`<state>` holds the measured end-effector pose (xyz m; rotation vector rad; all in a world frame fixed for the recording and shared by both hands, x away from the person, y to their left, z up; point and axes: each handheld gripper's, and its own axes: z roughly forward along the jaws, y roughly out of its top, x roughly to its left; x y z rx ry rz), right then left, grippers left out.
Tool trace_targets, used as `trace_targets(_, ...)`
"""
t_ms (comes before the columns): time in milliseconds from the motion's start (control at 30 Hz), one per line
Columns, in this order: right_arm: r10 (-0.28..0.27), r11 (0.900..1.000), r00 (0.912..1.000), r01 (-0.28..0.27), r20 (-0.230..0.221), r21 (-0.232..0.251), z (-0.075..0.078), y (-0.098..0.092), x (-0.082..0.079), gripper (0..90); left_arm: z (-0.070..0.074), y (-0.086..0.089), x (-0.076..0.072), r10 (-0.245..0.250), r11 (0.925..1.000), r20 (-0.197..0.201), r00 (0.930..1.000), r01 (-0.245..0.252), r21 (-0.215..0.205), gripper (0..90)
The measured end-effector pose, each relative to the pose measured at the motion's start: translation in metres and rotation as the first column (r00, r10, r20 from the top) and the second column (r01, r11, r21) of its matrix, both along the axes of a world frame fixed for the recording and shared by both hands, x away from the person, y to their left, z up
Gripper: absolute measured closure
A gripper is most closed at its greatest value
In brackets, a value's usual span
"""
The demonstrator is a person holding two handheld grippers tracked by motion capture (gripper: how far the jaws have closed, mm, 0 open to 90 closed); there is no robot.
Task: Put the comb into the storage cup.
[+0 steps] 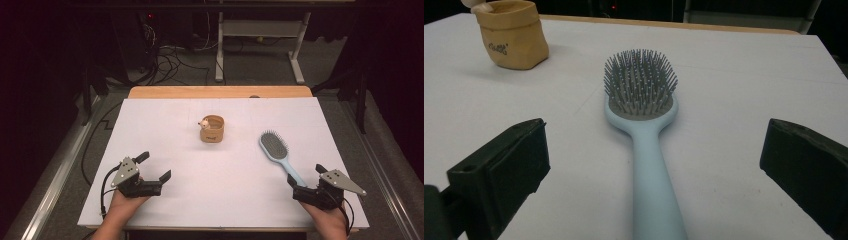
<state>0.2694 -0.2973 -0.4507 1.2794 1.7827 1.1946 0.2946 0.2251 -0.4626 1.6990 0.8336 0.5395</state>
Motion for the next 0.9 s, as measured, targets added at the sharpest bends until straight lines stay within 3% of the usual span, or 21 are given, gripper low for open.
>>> trace_targets(133,0.002,1.000,0.9999,-0.003,-0.017,-0.021,-0.001,0.003,0.002,0.2,0.002,0.002,-0.001,-0.002,1.0000,0.010,0.9999,0.002,-0.001,0.1)
trace_targets(500,0.014,0.994,0.9911,-0.028,-0.132,-0.106,-0.005,0.017,0.013,0.2,0.002,0.008,-0.002,0.000,1.0000,0.010,0.9999,0.000,-0.004,0.1)
trace_targets(633,0.000,0.989,0.9826,-0.027,-0.186,-0.142,-0.009,0.020,0.017,0.3,0.002,0.011,-0.002,0.006,0.9998,0.004,1.0000,-0.006,-0.021,0.1)
trace_targets(900,-0.013,0.984,0.9651,-0.035,-0.262,-0.176,-0.016,0.019,0.018,0.2,0.000,0.008,0.001,-0.001,0.9999,0.001,1.0000,0.001,-0.012,0.1)
